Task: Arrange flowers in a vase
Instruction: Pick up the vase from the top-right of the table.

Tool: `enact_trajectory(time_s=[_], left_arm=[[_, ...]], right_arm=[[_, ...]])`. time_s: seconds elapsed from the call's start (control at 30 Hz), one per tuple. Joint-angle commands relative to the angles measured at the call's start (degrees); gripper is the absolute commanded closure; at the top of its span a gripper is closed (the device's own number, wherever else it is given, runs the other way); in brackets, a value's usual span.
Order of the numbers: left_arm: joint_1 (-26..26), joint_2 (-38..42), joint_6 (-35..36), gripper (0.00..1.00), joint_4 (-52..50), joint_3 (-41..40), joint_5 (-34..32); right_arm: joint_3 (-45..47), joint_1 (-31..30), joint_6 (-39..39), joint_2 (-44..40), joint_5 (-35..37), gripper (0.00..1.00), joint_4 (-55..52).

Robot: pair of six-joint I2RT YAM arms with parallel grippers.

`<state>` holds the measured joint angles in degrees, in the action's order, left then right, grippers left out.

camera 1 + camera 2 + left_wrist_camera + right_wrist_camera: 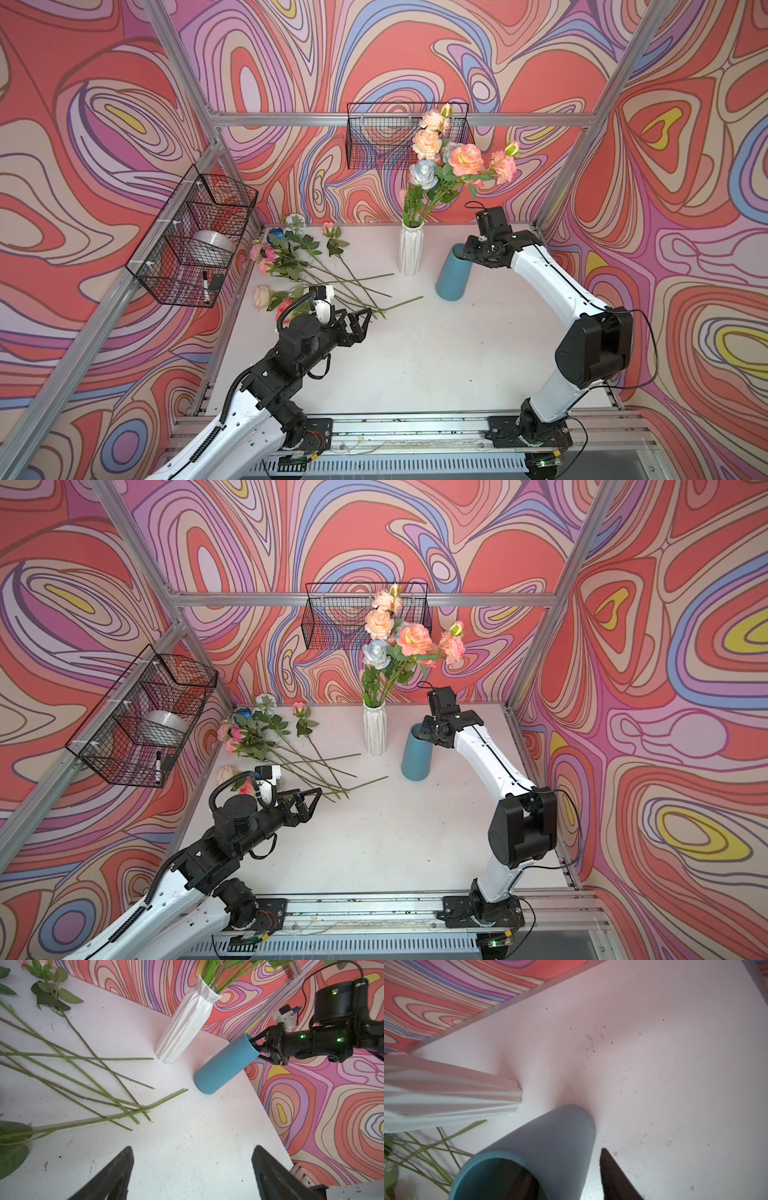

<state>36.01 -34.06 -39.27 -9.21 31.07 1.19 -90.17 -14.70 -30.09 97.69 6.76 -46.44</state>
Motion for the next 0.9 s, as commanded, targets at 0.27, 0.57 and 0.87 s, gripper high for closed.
enact_trajectory(time_s=[0.27, 0.57, 0.87], left_arm=[[-0.24, -0.13, -0.56, 0.09, -0.94, 0.95, 0.2], [-0.28, 0.75, -0.55, 0.09, -5.23, 3.27, -2.39], [-0.24, 2.88, -0.18, 0.09, -10.75, 5.19, -7.36]], right_arm=[[2.78, -0.26, 3.84, -7.02, 1.92, 1.0, -10.37], [-7.47, -14.97, 7.41, -10.97, 9.98, 1.0, -26.37], [-22.98, -34.33, 5.0, -0.11, 11.06, 1.0, -42.56]])
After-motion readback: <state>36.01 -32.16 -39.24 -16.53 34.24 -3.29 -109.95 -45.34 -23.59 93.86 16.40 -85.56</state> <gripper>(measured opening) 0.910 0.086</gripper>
